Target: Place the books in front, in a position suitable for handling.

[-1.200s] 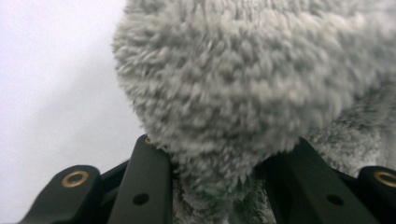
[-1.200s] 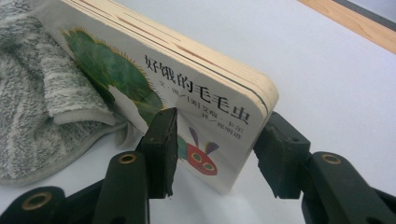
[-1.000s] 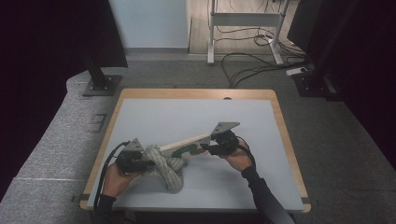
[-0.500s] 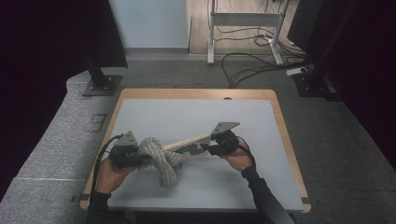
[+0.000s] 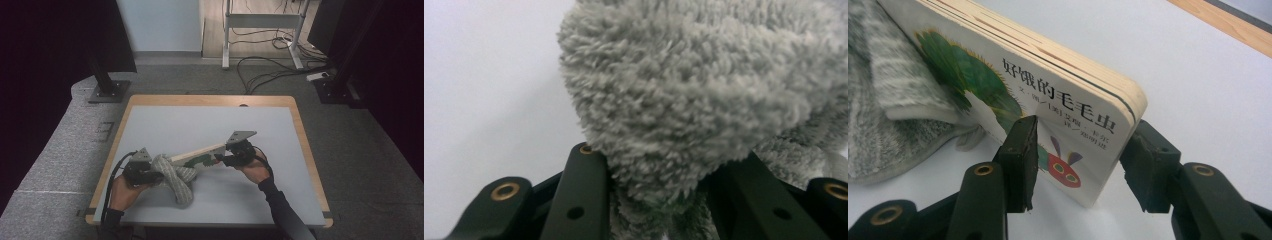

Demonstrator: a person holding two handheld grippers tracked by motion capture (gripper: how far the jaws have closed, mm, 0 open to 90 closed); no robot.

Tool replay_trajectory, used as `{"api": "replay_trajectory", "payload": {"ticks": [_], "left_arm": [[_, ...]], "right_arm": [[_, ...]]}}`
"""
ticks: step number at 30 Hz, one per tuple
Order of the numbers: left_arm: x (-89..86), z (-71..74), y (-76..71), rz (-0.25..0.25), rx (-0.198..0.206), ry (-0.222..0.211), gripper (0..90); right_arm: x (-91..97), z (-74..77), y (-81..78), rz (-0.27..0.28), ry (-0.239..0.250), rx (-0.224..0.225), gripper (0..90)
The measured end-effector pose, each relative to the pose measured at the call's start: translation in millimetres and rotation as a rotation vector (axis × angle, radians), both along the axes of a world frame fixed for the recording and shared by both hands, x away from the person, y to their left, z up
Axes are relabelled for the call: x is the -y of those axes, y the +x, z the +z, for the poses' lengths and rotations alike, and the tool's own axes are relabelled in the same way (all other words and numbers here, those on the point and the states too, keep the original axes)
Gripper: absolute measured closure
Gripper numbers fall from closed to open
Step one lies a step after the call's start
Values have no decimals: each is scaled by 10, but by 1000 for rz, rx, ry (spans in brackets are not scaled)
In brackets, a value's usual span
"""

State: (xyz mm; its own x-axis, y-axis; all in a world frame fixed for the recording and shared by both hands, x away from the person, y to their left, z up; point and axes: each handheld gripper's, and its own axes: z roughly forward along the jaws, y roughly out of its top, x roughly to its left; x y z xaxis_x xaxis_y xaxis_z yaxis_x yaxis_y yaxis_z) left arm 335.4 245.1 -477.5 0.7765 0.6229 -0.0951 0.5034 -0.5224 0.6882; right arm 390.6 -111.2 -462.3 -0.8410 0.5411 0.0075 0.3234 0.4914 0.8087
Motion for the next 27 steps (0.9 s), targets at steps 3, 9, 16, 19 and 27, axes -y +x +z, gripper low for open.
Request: {"api": "replay_trajectory", "payload": {"ticks": [3,9,16,19,27], "left_arm": [[21,-95,15,-4,-20,15,693],[51,-253,42,-6,-55,24,692],[44,-194,29,-6,-38,16,699],[39,-84,9,-9,-13,16,703],[73,251,-17,-17,57,64,703]], "right_arm": [[3,-3,-2,1,2,1,493],[5,-6,-6,1,4,1,493],[1,-9,-9,-2,5,3,487],[2,-8,-11,-1,4,3,486],[-1,-6,-16,-1,-2,5,483]]}}
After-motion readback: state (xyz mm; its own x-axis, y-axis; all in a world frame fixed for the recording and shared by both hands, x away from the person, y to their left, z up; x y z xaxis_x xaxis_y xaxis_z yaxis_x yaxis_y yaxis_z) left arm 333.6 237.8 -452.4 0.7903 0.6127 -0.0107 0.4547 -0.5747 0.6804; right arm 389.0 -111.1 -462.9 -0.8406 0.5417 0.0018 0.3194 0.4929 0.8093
